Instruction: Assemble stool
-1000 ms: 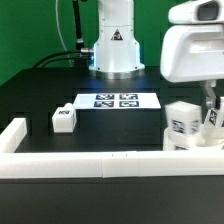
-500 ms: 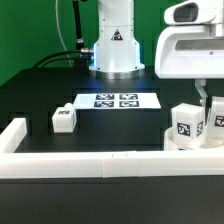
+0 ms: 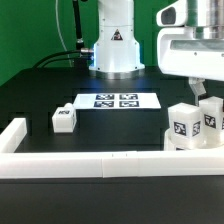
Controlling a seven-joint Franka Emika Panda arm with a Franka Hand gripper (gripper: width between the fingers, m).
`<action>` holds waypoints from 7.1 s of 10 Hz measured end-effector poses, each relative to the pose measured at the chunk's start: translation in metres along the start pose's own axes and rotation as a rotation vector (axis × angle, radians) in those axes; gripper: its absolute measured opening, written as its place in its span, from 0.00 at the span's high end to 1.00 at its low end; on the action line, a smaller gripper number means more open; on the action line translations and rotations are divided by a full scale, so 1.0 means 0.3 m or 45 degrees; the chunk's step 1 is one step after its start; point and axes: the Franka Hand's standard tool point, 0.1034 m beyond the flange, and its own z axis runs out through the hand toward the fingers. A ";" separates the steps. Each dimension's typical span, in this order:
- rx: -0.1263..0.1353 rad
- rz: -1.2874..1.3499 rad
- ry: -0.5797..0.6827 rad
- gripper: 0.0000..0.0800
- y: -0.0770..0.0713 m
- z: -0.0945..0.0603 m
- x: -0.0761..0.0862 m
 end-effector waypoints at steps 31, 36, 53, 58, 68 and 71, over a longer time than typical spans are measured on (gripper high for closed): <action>-0.347 -3.430 -0.157 0.19 -0.032 -0.011 -0.052; -0.386 -3.852 -0.252 0.36 -0.014 0.035 -0.004; -0.232 -1.644 -0.017 0.58 0.005 0.041 0.005; -0.008 -0.803 -0.064 0.58 0.008 0.050 -0.001; 0.126 0.678 -0.159 0.58 -0.033 0.044 -0.010; 0.125 0.930 -0.185 0.58 -0.036 0.047 -0.019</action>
Offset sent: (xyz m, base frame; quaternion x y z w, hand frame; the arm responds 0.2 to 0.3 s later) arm 0.0000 0.0000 0.0000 0.0000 0.0000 0.0000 1.0000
